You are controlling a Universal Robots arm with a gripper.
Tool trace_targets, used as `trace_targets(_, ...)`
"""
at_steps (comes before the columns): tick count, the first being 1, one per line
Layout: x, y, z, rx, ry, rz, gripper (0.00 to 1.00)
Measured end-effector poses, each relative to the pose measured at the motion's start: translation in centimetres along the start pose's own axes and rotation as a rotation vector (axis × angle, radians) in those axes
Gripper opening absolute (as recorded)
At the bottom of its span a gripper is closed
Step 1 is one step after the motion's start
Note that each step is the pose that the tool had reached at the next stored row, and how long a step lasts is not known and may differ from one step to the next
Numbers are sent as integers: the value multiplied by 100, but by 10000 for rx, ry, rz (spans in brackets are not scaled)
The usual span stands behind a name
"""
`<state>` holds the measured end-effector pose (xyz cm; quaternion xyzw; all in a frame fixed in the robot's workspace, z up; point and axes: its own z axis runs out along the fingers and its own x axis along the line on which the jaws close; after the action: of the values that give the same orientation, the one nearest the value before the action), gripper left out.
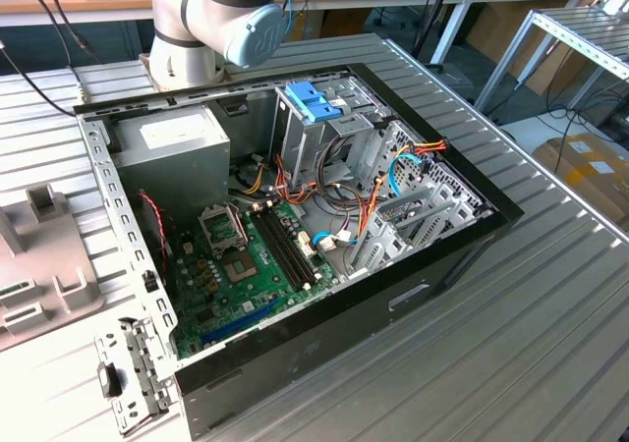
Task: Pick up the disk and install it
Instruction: 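Pick up the disk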
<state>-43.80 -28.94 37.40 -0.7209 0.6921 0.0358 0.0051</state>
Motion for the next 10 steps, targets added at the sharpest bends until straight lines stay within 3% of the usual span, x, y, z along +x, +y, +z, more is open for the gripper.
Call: trace_targets(10,-2,2,-39,2,-75,-4,37)
